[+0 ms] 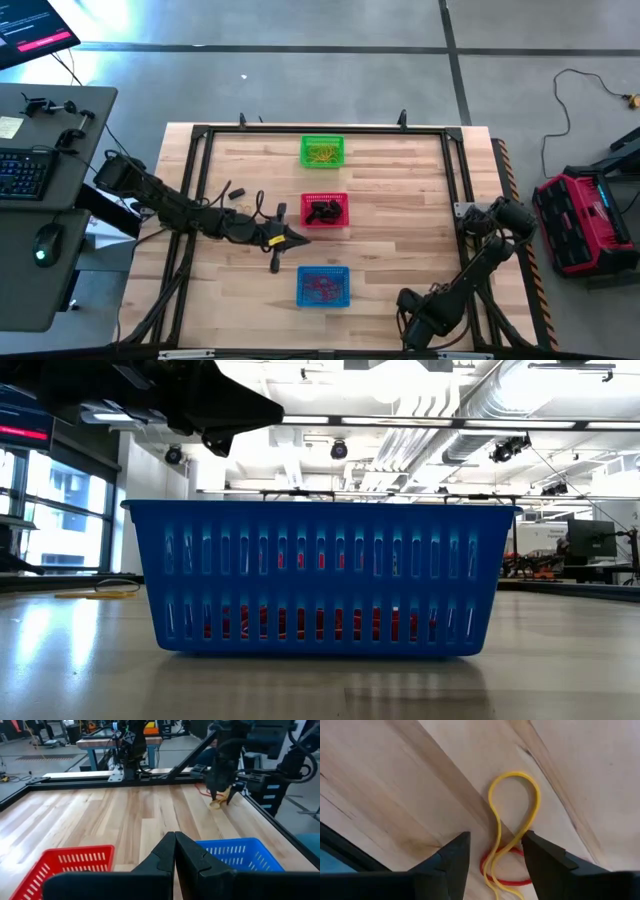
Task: Sort rubber bands into baskets
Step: Put the yellow rubber band into the green bin
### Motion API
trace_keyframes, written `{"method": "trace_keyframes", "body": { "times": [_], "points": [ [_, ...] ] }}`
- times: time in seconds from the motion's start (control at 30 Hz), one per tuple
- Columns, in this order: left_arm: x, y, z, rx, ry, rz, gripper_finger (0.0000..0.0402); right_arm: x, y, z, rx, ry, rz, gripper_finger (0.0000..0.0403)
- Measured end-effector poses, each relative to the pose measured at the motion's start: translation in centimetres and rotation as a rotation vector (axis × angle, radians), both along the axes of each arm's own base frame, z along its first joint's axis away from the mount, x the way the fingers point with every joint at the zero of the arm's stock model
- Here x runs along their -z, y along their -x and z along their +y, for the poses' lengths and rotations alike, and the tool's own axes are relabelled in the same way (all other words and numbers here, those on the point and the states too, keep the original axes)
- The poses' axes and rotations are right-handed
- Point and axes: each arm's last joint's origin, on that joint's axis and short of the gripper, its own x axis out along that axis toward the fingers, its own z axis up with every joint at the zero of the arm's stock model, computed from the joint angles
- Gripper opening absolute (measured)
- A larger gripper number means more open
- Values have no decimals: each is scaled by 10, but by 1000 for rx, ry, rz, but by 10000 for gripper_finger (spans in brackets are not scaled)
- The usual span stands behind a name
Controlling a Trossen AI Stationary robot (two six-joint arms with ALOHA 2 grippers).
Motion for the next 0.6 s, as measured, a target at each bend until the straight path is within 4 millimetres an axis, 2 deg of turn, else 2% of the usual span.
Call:
{"method": "trace_keyframes", "body": {
  "times": [0.13,0.23,0.47,0.6],
  "points": [
    [1,0,-1,3,-2,6,0,2,1,-1,22,1,0,161],
    [1,0,-1,3,-2,7,0,3,2,-3,19,13,0,137],
    [1,0,-1,4,-1,6,0,3,1,-3,-37,30,-23,18],
    [-2,1,-4,20,-12,-17,0,-4,-3,-4,-66,69,-27,12]
  ]
}}
